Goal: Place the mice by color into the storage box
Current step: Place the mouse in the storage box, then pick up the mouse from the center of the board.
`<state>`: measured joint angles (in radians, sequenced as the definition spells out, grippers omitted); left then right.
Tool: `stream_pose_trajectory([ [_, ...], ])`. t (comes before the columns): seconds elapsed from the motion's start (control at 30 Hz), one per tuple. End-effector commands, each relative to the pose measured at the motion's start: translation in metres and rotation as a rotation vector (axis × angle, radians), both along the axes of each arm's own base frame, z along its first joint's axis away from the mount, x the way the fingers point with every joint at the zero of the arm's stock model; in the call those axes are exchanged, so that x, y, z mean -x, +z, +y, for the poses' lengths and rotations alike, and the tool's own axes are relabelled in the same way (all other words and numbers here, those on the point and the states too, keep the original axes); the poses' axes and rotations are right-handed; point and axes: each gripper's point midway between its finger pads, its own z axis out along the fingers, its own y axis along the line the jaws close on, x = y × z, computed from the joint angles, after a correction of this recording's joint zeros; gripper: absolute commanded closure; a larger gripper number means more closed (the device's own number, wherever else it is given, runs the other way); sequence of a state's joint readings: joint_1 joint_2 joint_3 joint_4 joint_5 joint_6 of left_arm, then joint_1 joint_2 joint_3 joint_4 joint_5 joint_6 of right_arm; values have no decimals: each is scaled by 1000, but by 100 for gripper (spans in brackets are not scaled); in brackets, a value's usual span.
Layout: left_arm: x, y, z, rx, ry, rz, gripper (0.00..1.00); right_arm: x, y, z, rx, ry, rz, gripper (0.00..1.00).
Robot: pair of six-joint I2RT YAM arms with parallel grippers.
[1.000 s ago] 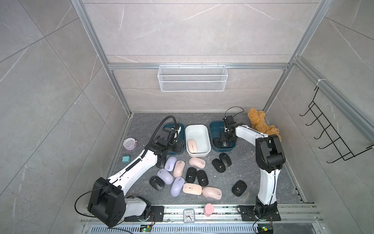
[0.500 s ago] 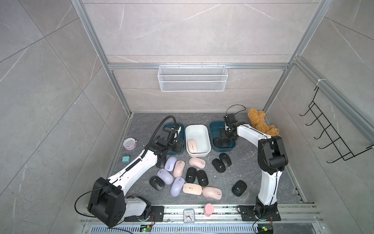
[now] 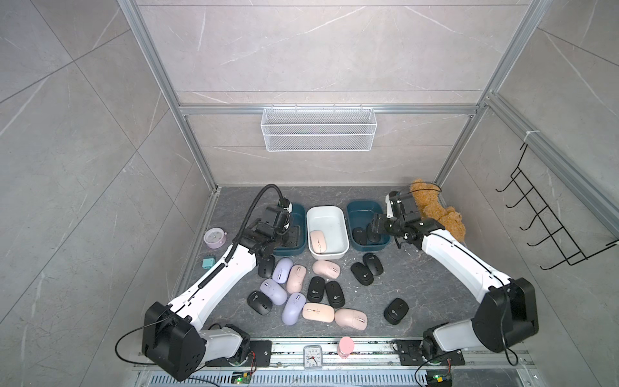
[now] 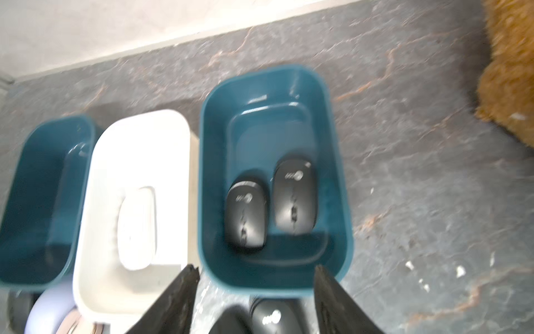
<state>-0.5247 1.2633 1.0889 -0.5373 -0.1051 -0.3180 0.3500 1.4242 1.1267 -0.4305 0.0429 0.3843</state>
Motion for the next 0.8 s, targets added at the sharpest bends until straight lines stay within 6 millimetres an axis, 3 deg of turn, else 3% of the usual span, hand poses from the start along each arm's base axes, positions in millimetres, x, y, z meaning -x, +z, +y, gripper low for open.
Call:
stream_pose_trajectory([
  [0.0,45,-21,10,82,98,156,40,16,-1,13,-32,17,-12,34],
  [0.17,103,-48,9,167,126,247,41,30,-2,28,-80,71,-5,34],
  [0.4,163,-76,9,166,126,304,41,26,-11,35,-110,81,5,34],
  [0.53,181,-96,0,84,70,347,41,24,-16,37,-114,86,11,34],
  [0.77,191,-127,2,-90,36,404,40,27,-20,34,-98,82,23,34],
])
